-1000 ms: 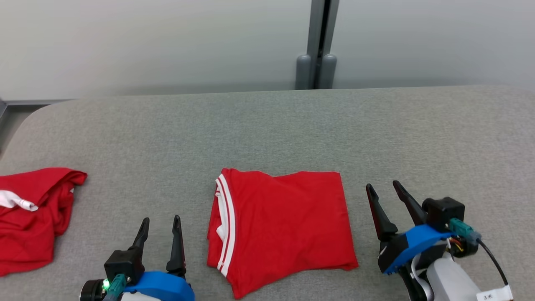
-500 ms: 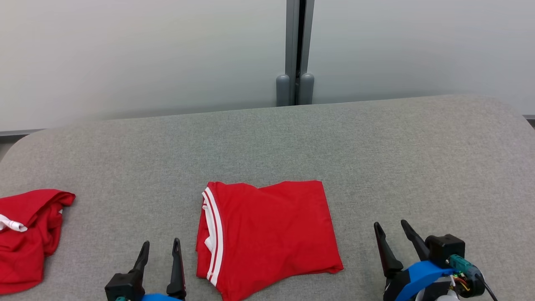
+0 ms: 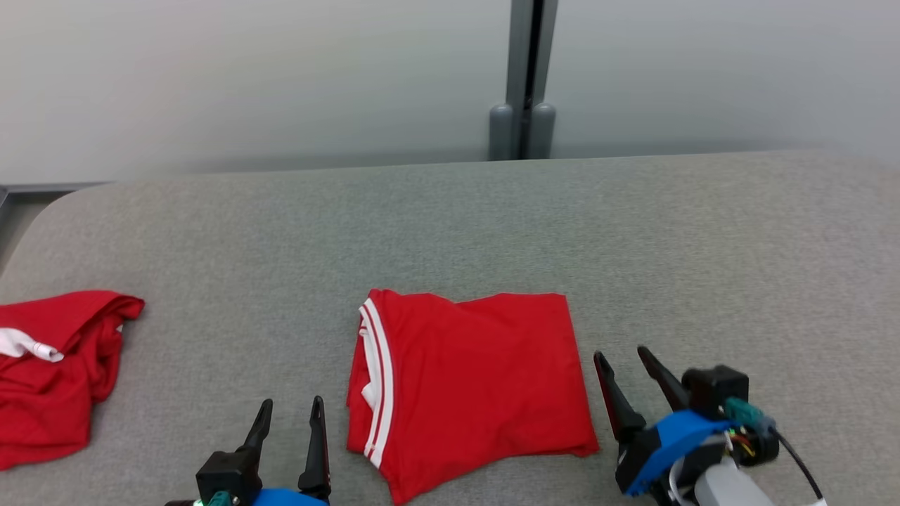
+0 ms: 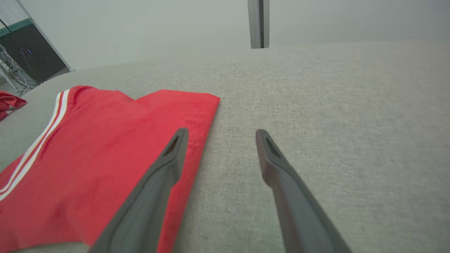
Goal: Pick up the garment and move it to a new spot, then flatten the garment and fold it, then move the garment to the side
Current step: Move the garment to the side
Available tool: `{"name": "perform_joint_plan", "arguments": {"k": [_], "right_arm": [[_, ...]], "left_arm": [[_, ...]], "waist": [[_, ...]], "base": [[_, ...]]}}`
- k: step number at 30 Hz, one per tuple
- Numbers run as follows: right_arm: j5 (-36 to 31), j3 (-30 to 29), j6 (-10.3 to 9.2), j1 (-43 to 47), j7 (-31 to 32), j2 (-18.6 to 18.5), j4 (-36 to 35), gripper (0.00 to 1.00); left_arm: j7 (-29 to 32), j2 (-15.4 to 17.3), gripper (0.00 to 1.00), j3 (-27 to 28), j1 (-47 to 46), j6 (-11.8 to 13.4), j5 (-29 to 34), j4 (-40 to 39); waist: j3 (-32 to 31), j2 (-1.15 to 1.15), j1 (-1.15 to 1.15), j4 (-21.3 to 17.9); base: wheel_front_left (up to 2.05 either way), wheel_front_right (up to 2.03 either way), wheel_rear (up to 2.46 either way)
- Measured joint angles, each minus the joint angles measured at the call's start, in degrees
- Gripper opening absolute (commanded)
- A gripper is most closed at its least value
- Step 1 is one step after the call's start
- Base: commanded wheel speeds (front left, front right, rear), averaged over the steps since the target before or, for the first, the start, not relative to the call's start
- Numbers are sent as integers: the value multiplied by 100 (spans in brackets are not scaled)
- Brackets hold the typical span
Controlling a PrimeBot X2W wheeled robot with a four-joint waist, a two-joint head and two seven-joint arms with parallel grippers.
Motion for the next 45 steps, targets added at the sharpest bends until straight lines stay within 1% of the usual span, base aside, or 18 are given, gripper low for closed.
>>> {"name": "perform_joint_plan", "arguments": {"k": [4, 11, 13, 14, 15, 16, 20, 23, 25, 28, 38, 41, 45], "right_arm": [[111, 112, 0, -441, -2, 4, 268, 100], [45, 136, 0, -872, 65, 5, 1614, 100], [130, 205, 0, -957, 75, 4, 1827, 100], [210, 263, 0, -978, 66, -11, 1886, 73], [264, 326, 0, -987, 25, -16, 1931, 32], [314, 397, -1, -1004, 16, -26, 1954, 0], [467, 614, 7, -1050, -24, -7, 2011, 0], [452, 601, 14, -1110, -30, 63, 2000, 0], [414, 497, 14, -1110, -22, 75, 1873, 0], [342, 332, 7, -1078, -13, 35, 1634, 0], [441, 436, 5, -810, -13, 27, 1165, 0], [490, 445, 3, -728, -13, 20, 1042, 0], [481, 380, 3, -619, -14, 18, 924, 0]], "left_arm": [[0, 0, 100, -52, -115, -3, 2, 26], [0, 1, 100, -71, -185, -21, -4, 74], [0, 3, 100, -69, -186, -23, -3, 87], [0, 1, 100, -68, -187, -23, -3, 88], [0, 2, 100, -62, -187, -22, -3, 88], [0, 2, 100, -45, -187, -21, -4, 87], [0, 3, 100, 3, -179, -14, -12, 75], [0, 3, 100, 40, -176, -15, -11, 32], [0, 3, 100, 45, -177, -24, -10, -3], [0, 3, 100, 8, -209, -64, -4, -58], [0, 1, 100, -233, -517, -218, 12, -142], [0, -1, 100, -275, -579, -234, -11, -167], [0, -1, 100, -378, -597, -276, -18, -179]], "waist": [[136, 0, 0, 197], [328, 0, 0, 585], [380, 0, 0, 651], [398, 0, 0, 673], [413, 0, 0, 684], [420, 0, 0, 677], [413, 0, 0, 535], [418, 0, 0, 323], [434, 0, 0, 120], [476, 0, 0, -257], [618, 0, 1, -1771], [611, 0, 0, -2150], [576, 0, 0, -2541]], "base": [[0, 0, 0], [0, 0, 0], [0, 0, 0], [0, 0, 0], [0, 0, 0], [0, 0, 0], [0, 0, 0], [0, 0, 0], [0, 0, 0], [0, 0, 0], [0, 0, 0], [0, 0, 0], [0, 0, 0]]}}
